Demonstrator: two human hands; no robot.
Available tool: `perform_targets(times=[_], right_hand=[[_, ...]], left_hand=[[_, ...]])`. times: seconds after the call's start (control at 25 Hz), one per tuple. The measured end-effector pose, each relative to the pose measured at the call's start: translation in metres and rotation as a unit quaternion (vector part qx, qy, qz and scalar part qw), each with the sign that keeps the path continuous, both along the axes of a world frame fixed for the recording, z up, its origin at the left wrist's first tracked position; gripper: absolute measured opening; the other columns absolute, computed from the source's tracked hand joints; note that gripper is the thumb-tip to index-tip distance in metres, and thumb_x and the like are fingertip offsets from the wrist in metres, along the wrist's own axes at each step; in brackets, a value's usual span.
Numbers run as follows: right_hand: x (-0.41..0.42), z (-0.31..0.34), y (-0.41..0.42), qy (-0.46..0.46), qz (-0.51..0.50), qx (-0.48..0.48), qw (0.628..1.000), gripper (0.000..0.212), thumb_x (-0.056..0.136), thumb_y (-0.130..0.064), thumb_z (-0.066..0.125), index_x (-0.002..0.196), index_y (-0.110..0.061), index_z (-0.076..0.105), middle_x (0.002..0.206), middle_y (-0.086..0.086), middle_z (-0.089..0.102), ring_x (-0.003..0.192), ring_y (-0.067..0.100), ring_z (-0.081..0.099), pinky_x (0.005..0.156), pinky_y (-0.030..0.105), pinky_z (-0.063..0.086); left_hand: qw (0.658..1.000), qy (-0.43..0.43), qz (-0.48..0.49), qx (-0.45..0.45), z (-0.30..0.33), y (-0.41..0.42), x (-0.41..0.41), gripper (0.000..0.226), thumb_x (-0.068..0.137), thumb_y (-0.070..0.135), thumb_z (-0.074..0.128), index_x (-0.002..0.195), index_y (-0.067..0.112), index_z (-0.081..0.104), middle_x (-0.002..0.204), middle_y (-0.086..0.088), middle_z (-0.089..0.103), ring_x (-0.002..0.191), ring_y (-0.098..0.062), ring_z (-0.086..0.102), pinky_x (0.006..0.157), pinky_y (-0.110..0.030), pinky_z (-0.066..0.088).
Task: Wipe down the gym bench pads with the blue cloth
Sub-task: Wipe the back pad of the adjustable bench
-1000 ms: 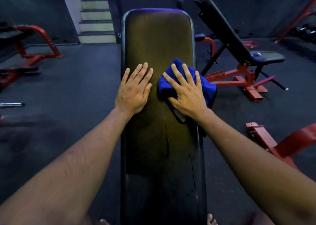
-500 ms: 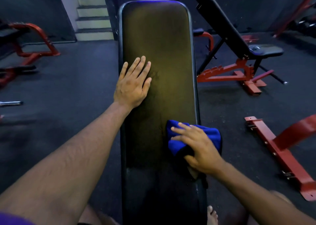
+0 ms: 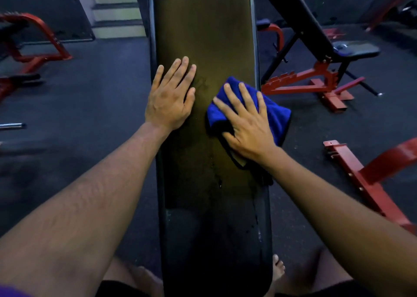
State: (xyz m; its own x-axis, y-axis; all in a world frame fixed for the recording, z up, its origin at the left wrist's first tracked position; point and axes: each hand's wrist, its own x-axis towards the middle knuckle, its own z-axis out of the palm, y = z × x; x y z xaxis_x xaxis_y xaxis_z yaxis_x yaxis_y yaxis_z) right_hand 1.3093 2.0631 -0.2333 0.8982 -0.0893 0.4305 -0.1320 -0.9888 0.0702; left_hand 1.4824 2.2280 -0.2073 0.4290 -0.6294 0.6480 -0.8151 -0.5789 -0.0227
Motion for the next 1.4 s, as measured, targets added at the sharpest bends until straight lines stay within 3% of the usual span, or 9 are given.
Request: perform_targets(times=[0.2, 0.32, 0.52, 0.64, 0.8, 0.96, 1.16, 1.28, 1.4], right_hand=[[-0.08, -0.056, 0.042, 0.043, 0.076, 0.019, 0.996, 0.084, 0.075, -0.048, 0.05, 0.154, -0.031, 0.027, 0.166, -0.002, 0.008, 0.153, 0.025, 0.0, 0.12, 0.058, 0.007], [-0.106, -0.054, 0.039, 0.06, 0.158, 0.148, 0.974, 0.076, 0.073, -0.033, 0.049, 0.148, -0.025, 0.04, 0.162, -0.005, 0.024, 0.152, 0.018, 0.014, 0.12, 0.05, 0.014], [-0.09, 0.025, 0.001, -0.155, 0.084, 0.42, 0.89, 0.039, 0.086, -0.01, 0.043, 0.121, -0.019, 0.057, 0.112, -0.001, 0.067, 0.104, 0.007, 0.063, 0.093, 0.038, 0.05], [-0.051, 0.057, -0.006, -0.223, 0.043, 0.398, 0.889, 0.038, 0.088, -0.015, 0.044, 0.124, -0.021, 0.054, 0.111, 0.002, 0.065, 0.102, 0.015, 0.061, 0.092, 0.042, 0.05], [-0.019, 0.002, 0.02, -0.044, -0.028, 0.129, 0.99, 0.069, 0.084, -0.038, 0.041, 0.151, -0.03, 0.03, 0.164, 0.003, 0.018, 0.151, 0.031, 0.014, 0.119, 0.059, 0.015], [-0.023, -0.012, 0.018, 0.018, -0.031, 0.007, 0.999, 0.07, 0.09, -0.052, 0.03, 0.156, -0.036, 0.013, 0.166, -0.002, -0.005, 0.152, 0.029, -0.008, 0.119, 0.059, 0.002], [-0.058, -0.023, 0.018, 0.025, 0.017, 0.013, 0.999, 0.068, 0.084, -0.042, 0.039, 0.151, -0.037, 0.028, 0.164, -0.007, 0.016, 0.147, 0.026, 0.015, 0.114, 0.049, 0.017], [-0.052, 0.005, 0.0, -0.025, 0.079, 0.101, 0.991, 0.065, 0.078, -0.021, 0.047, 0.143, -0.021, 0.043, 0.147, 0.003, 0.045, 0.117, 0.029, 0.043, 0.098, 0.047, 0.039], [-0.009, 0.062, -0.004, -0.108, 0.115, 0.142, 0.977, 0.054, 0.082, -0.011, 0.045, 0.136, -0.006, 0.049, 0.133, 0.015, 0.054, 0.107, 0.035, 0.048, 0.098, 0.038, 0.036]], left_hand=[[1.0, -0.003, 0.008, 0.007, 0.003, 0.001, -0.003, 0.057, 0.103, 0.031, 0.035, 0.158, 0.017, 0.035, 0.166, -0.006, 0.028, 0.155, -0.022, 0.021, 0.128, -0.048, 0.011], [1.0, -0.002, 0.009, 0.012, 0.003, 0.002, -0.005, 0.058, 0.102, 0.031, 0.034, 0.158, 0.016, 0.034, 0.167, -0.007, 0.028, 0.155, -0.022, 0.021, 0.128, -0.048, 0.011], [1.0, 0.009, -0.001, 0.014, 0.002, 0.004, -0.005, 0.058, 0.102, 0.033, 0.033, 0.157, 0.016, 0.035, 0.166, -0.006, 0.029, 0.155, -0.021, 0.021, 0.128, -0.048, 0.011], [1.0, 0.014, -0.006, 0.012, 0.003, 0.005, -0.005, 0.059, 0.101, 0.033, 0.032, 0.157, 0.016, 0.035, 0.166, -0.006, 0.029, 0.155, -0.02, 0.021, 0.128, -0.048, 0.011], [0.999, 0.028, -0.018, -0.003, 0.002, 0.008, -0.003, 0.057, 0.1, 0.03, 0.036, 0.155, 0.015, 0.04, 0.164, -0.005, 0.033, 0.154, -0.02, 0.025, 0.127, -0.047, 0.014], [0.997, 0.075, -0.03, -0.004, 0.012, 0.01, -0.008, 0.057, 0.101, 0.031, 0.033, 0.156, 0.017, 0.037, 0.166, -0.004, 0.031, 0.155, -0.018, 0.022, 0.128, -0.041, 0.006], [0.983, 0.155, 0.023, -0.096, -0.025, 0.056, -0.064, 0.063, 0.104, 0.038, 0.029, 0.162, 0.016, 0.019, 0.171, -0.005, 0.011, 0.158, -0.017, 0.002, 0.127, -0.034, -0.008], [0.976, 0.197, 0.028, -0.091, -0.1, 0.1, -0.128, 0.064, 0.106, 0.042, 0.029, 0.163, 0.016, 0.013, 0.172, -0.001, 0.002, 0.158, -0.013, -0.003, 0.128, -0.033, -0.006], [0.973, 0.207, 0.041, -0.094, -0.133, 0.106, -0.149, 0.066, 0.106, 0.045, 0.031, 0.162, 0.015, 0.015, 0.172, -0.002, 0.002, 0.158, -0.013, -0.002, 0.128, -0.032, -0.002]])
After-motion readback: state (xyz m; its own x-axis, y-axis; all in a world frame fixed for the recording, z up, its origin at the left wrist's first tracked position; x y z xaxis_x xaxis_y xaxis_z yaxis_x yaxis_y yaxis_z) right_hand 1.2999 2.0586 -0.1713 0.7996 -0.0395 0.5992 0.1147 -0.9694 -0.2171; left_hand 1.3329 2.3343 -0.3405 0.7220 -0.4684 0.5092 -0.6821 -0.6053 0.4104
